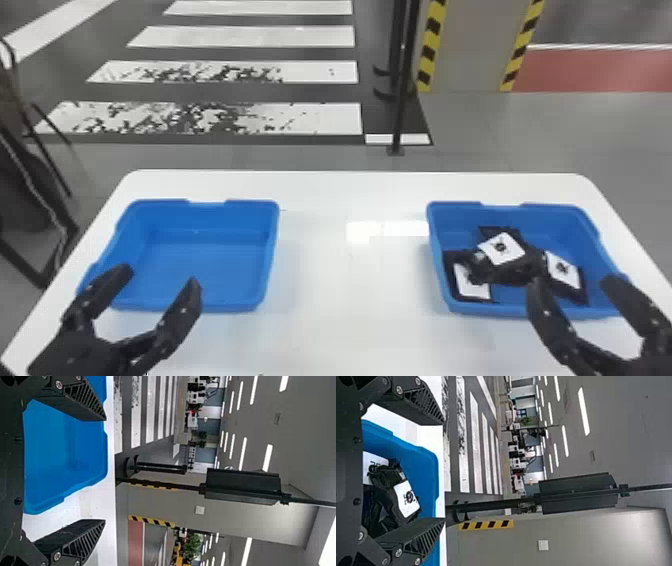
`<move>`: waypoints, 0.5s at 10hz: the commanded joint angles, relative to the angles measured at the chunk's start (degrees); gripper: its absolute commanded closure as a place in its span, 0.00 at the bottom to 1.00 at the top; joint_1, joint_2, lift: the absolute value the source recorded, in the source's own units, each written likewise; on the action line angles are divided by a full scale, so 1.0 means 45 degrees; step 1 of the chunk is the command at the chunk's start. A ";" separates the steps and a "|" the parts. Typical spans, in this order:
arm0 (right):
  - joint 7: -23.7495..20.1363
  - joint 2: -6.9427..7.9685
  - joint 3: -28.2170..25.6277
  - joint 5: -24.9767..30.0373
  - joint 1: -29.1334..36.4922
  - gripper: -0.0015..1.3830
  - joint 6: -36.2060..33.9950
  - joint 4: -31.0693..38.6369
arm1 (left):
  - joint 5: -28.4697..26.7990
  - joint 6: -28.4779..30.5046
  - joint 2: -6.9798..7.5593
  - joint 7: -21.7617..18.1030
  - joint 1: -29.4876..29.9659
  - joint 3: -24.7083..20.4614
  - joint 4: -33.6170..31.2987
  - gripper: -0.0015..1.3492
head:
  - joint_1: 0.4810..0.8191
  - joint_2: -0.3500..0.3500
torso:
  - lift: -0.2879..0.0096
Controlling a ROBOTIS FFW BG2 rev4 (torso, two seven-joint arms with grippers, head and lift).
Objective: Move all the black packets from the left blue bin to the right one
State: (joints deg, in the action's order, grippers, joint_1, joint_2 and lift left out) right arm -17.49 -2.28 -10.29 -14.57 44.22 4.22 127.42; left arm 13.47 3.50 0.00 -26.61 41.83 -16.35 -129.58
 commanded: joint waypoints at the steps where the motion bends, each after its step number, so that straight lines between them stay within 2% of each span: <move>1: 0.0000 0.0000 0.0001 -0.0064 -0.0015 0.13 0.0000 -0.0020 | 0.0027 0.0033 -0.0033 0.0015 -0.0015 0.0028 0.0000 0.10 | 0.63 0.53 | 0.50; 5: 0.0000 0.0000 0.0001 -0.0369 -0.0015 0.14 0.0031 -0.0051 | 0.0078 0.0065 -0.0033 -0.0005 -0.0015 0.0028 0.0000 0.10 | 0.63 0.52 | 0.50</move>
State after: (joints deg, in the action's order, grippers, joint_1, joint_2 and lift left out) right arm -17.49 -2.29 -10.28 -16.12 44.16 4.36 127.14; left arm 13.82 3.79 0.00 -26.62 41.77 -16.27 -129.58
